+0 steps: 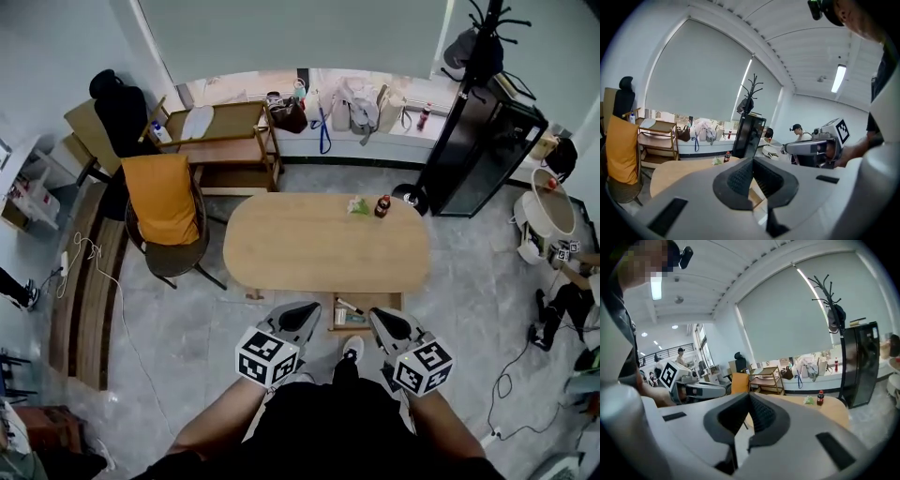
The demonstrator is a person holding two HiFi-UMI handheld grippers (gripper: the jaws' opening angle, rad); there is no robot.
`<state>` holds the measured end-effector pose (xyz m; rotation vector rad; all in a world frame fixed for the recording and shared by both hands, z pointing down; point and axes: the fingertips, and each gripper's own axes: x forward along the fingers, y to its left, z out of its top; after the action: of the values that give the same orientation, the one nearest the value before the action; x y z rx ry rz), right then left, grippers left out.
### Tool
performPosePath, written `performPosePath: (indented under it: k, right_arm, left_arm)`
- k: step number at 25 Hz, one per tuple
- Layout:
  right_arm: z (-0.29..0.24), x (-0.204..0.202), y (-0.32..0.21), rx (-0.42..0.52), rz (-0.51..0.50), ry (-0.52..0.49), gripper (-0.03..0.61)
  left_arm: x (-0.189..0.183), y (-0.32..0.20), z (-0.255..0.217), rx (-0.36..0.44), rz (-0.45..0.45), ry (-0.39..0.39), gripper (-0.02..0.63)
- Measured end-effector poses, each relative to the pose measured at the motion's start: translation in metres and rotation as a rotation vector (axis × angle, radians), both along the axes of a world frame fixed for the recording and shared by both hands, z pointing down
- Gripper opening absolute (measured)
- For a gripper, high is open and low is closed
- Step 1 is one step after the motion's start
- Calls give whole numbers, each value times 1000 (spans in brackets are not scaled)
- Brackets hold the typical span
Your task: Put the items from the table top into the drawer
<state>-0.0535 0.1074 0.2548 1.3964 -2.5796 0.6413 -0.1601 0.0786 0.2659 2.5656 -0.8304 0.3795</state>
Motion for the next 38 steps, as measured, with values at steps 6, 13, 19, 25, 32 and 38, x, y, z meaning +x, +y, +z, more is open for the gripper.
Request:
performPosePath:
  k: [6,13,19,25,32,38]
  right_arm:
    - [6,-39,52,-4,9,-10,2]
    - [-6,-40,81,4,23,-27,2]
    - [-11,-18,95,15,12,25,2]
    - [-8,29,114,15,-1,34,2]
    - [3,65,135,10,-6,12,2]
    - [9,83,143,11,-2,-3,2]
  left_arm:
    - [-23,42,4,0,74,-17,2]
    - [-30,72,7,7,91,-17,2]
    - [-9,89,-5,46,78,-12,2]
    - [28,108,-9,46,25,5,2]
    - [66,132,-5,33,-2,-14,2]
    - [93,142,-3,33,22,-35,2]
